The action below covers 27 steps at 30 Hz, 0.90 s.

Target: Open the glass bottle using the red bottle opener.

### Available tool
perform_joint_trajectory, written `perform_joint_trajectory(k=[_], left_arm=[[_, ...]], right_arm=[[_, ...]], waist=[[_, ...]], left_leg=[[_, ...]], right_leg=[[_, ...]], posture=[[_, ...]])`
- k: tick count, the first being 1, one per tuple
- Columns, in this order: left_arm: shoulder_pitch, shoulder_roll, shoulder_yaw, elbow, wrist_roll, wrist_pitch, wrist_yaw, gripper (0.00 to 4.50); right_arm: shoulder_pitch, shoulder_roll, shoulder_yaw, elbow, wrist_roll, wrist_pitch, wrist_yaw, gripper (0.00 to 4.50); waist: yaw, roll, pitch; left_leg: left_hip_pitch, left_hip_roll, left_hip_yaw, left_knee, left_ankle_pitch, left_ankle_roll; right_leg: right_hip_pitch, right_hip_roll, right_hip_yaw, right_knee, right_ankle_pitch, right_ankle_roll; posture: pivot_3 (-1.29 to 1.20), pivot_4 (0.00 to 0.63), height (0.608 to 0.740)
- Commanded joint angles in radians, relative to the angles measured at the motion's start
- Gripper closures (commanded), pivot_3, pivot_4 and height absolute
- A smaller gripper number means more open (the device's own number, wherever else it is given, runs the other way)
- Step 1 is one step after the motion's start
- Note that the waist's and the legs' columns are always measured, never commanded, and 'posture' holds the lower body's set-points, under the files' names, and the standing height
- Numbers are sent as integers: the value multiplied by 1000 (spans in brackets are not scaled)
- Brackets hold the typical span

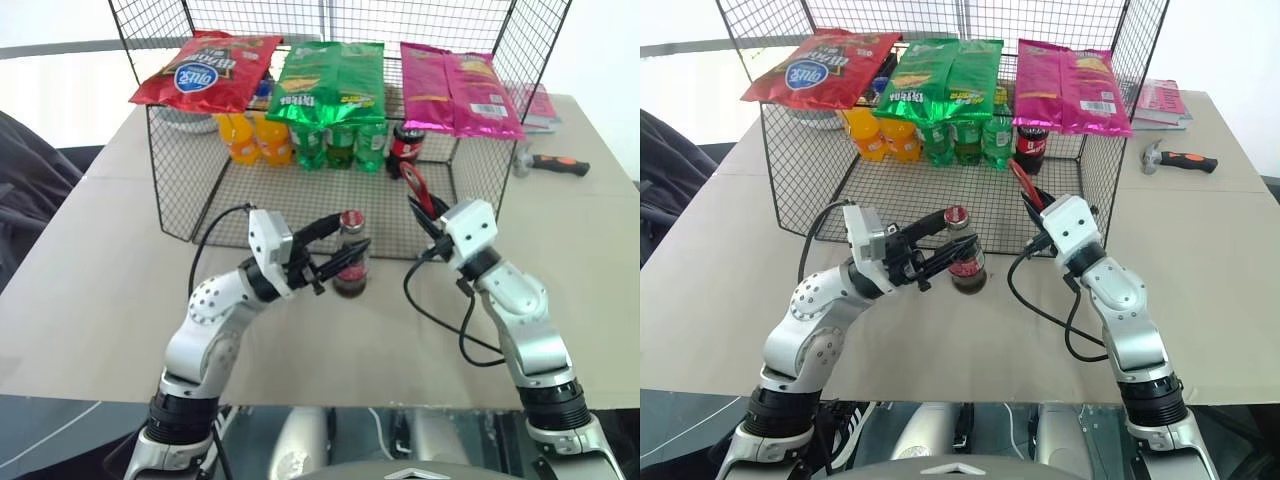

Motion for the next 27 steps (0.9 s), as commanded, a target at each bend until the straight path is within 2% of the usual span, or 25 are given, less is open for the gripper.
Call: perform_joint_trajectory(k=[1, 6, 8, 11, 15, 21, 27], left_arm=[[-7, 6, 2, -45, 5, -19, -4, 2058], [-16, 3, 8, -41, -4, -19, -9, 2058], [-20, 3, 8, -41, -3, -23, -11, 2978], [-19, 7, 0, -40, 12, -33, -10, 3427], [-20, 14, -7, -32, 31, -46, -14, 3502], [-28, 8, -5, -15, 33, -47, -12, 3502], [-33, 15, 2, -7, 26, -34, -15, 3502]], right_arm=[[-27, 6, -5, -14, 4, -35, -2, 4500], [-30, 9, -4, -8, 3, -40, -2, 4500], [-29, 11, -4, -8, 1, -41, -4, 4500], [-25, 13, -3, -13, 0, -41, -5, 4500], [-25, -5, 20, -22, -29, -63, 13, 4500], [-1, -89, 107, -20, -190, -252, 24, 4500], [-23, -105, 135, 57, -290, -397, -20, 4500]], waist=[[0, 0, 0], [0, 0, 0], [0, 0, 0], [0, 0, 0], [0, 0, 0], [0, 0, 0], [0, 0, 0]], left_leg=[[0, 0, 0, 0, 0, 0], [0, 0, 0, 0, 0, 0], [0, 0, 0, 0, 0, 0], [0, 0, 0, 0, 0, 0], [0, 0, 0, 0, 0, 0], [1, 0, 0, 0, 0, 0], [1, 0, 1, 0, 0, 0]], right_leg=[[0, 0, 0, 0, 0, 0], [0, 0, 0, 0, 0, 0], [0, 0, 0, 0, 0, 0], [0, 0, 0, 0, 0, 0], [0, 0, 0, 0, 0, 0], [0, 0, 0, 0, 0, 0], [0, 0, 1, 0, 0, 0]], posture=[[0, 150, 709], [0, 150, 709], [0, 150, 709], [0, 150, 709], [0, 150, 709], [0, 150, 709], [0, 150, 709]])
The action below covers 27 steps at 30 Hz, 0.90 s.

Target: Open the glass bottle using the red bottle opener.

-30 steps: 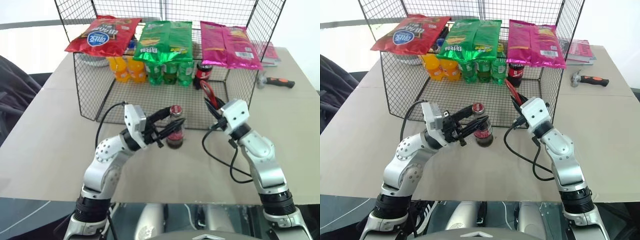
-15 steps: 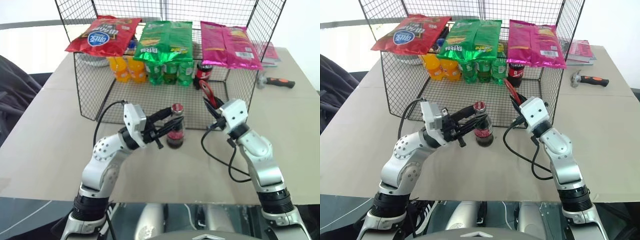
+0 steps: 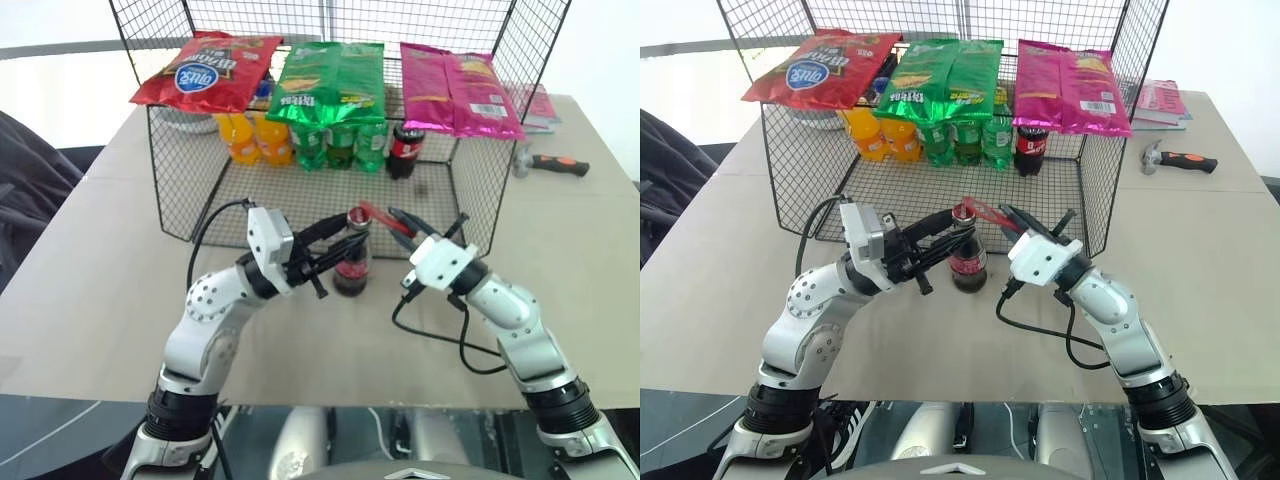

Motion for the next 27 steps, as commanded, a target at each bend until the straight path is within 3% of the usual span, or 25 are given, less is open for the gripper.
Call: perform_joint_trajectory(k=[1, 18, 27], left_arm=[[-14, 11, 5, -4, 2, 7, -2, 3502], [-11, 35, 27, -51, -39, 105, 27, 3502], [-24, 42, 33, -48, -40, 131, 20, 3502]], right_arm=[[-27, 0, 19, 25, -54, -91, -30, 4500], [-48, 139, 147, 251, -265, -222, -225, 4500], [-97, 142, 168, 327, -353, -328, -322, 4500]], waist=[[0, 0, 0], [-1, 0, 0], [-3, 0, -1]], left_leg=[[0, 0, 0, 0, 0, 0], [13, 1, 2, -1, -2, 2], [14, 1, 3, -1, 0, 0]], right_leg=[[0, 0, 0, 0, 0, 0], [10, 0, 3, 1, 0, 0], [10, 1, 4, 1, 0, -1]], posture=[[0, 150, 709], [0, 150, 709], [0, 150, 709]])
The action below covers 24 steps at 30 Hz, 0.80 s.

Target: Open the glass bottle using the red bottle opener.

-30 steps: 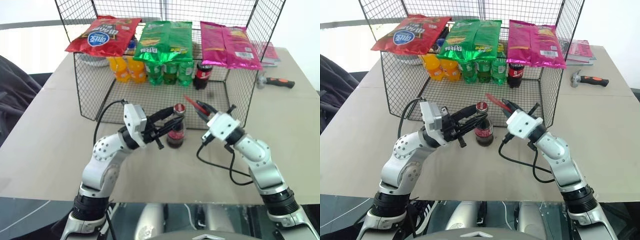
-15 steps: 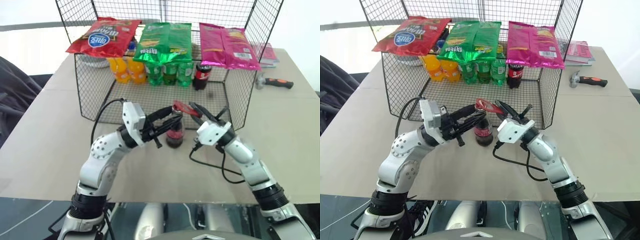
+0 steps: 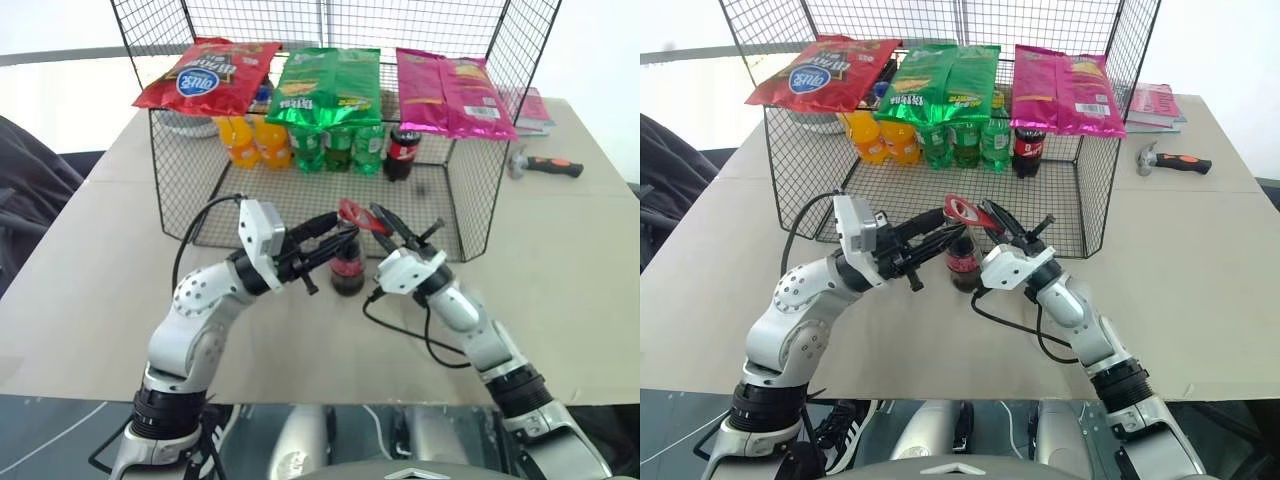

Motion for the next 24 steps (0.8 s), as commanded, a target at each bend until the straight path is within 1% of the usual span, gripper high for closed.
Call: perform_joint_trajectory(k=[1, 4, 13, 24], left_arm=[[-19, 0, -18, -19, 5, 9, 4, 3502], [-22, -7, -24, -10, 9, 5, 2, 3502], [-39, -30, -36, 35, 25, -24, -13, 3502], [-53, -61, -53, 76, 46, -60, -25, 3502]], right_arm=[[-39, -19, 96, 21, -105, -87, 3, 4500], [-93, -77, 87, 21, -136, -125, 16, 4500], [-215, -196, 72, 53, -82, -197, 107, 4500], [-259, -297, 32, 80, -63, -225, 148, 4500]], waist=[[-1, 0, 0], [-1, 0, 0], [2, 0, 0], [6, 0, 0]], left_leg=[[0, 0, 0, 0, 0, 0], [0, 0, 1, 0, 0, 0], [0, 0, 2, -1, -2, 3], [-1, 0, 3, -1, -2, 4]], right_leg=[[0, 0, 0, 0, 0, 0], [0, 0, 1, 0, 0, 0], [-1, 0, 2, 0, 0, 0], [-1, 0, 5, -1, 0, 0]], posture=[[0, 150, 709], [0, 150, 709], [0, 150, 709], [0, 150, 709]])
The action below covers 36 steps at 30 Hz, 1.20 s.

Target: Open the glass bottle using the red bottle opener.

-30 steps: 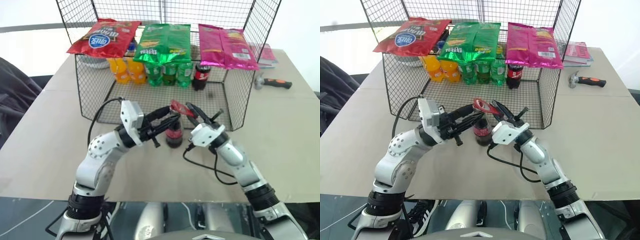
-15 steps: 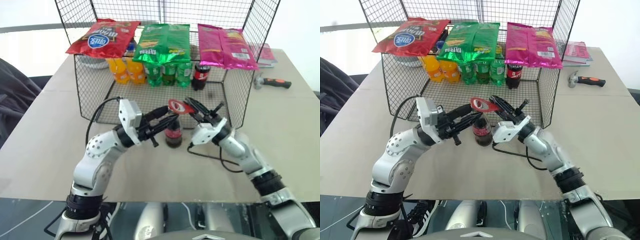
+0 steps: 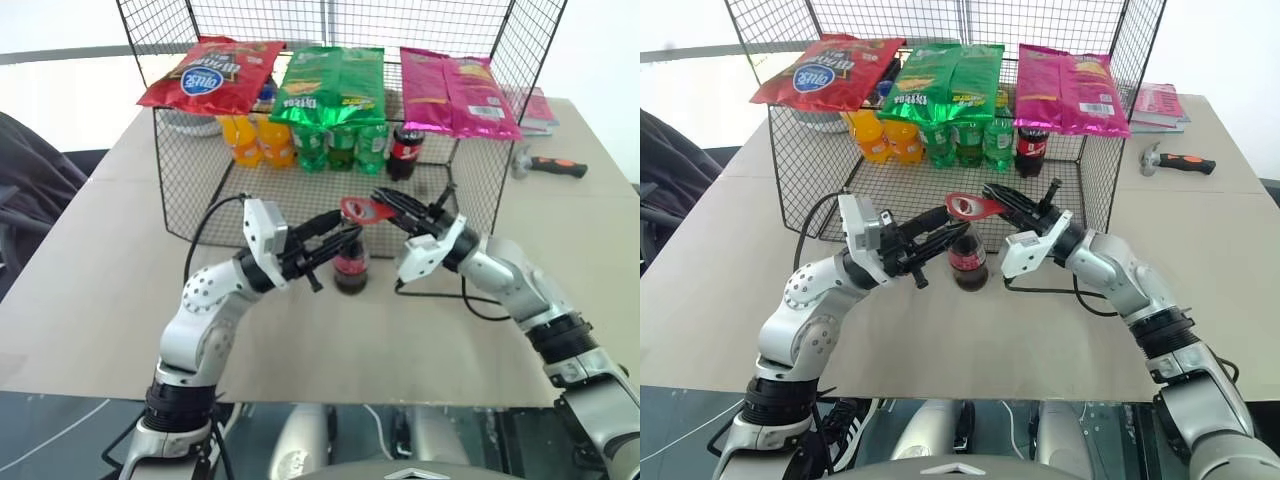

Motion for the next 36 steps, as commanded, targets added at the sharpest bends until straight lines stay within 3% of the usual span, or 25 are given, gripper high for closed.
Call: perform_joint_trajectory(k=[1, 17, 36], left_arm=[[-25, -11, -29, 11, 25, -6, 7, 3502], [-21, -16, -34, 13, 29, -15, 9, 3502], [-11, -13, -4, -7, 8, -16, 23, 3502]], right_arm=[[-25, -28, 26, -21, -29, -58, 37, 4500], [-98, -68, -22, -29, -49, -81, 7, 4500], [48, 93, -115, -151, 310, 147, 80, 4500]], waist=[[0, 0, 0], [-2, 0, 0], [-3, 0, 1]], left_leg=[[0, 0, 0, 0, 0, 0], [0, 0, 1, -1, 0, 0], [-1, 1, 2, -1, 0, 0]], right_leg=[[0, 0, 0, 0, 0, 0], [-1, 0, 2, -1, 0, 0], [-1, 0, 3, -2, 0, 0]], posture=[[0, 150, 709], [0, 150, 709], [0, 150, 709]])
